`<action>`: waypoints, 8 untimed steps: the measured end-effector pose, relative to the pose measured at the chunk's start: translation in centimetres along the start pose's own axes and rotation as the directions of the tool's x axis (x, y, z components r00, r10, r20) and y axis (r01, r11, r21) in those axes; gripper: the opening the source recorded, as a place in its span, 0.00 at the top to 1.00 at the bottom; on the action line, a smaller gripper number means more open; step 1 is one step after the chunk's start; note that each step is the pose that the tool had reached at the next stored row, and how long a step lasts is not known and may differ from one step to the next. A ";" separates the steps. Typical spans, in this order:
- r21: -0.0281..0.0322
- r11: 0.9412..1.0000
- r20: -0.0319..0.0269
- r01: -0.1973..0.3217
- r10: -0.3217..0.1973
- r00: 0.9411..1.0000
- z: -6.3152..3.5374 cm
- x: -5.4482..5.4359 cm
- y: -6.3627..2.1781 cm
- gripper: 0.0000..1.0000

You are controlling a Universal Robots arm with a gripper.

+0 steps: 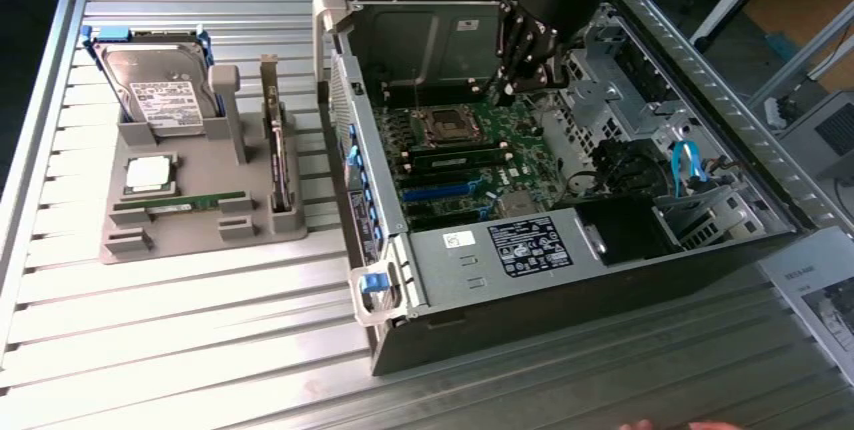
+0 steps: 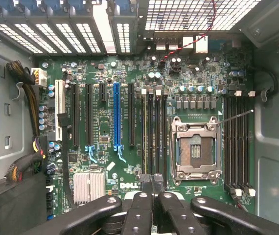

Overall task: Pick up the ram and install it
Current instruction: 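Press down the ram until it locks into place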

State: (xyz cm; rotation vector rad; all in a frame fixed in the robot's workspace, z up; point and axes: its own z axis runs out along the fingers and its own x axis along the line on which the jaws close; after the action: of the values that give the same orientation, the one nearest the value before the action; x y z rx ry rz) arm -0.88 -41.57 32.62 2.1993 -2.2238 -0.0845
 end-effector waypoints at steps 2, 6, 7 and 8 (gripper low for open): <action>0.009 1.000 0.000 0.000 0.000 1.000 0.00 0.0 0.08 0.90; 0.024 1.000 0.001 0.001 -0.001 1.000 0.01 0.0 0.20 0.90; 0.024 1.000 0.001 0.001 -0.001 1.000 0.01 0.0 0.20 0.90; 0.024 1.000 0.001 0.001 -0.001 1.000 0.00 0.0 0.20 0.90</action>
State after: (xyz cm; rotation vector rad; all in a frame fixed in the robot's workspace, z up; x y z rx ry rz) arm -1.09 -41.57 32.63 2.2121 -2.2361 -0.0594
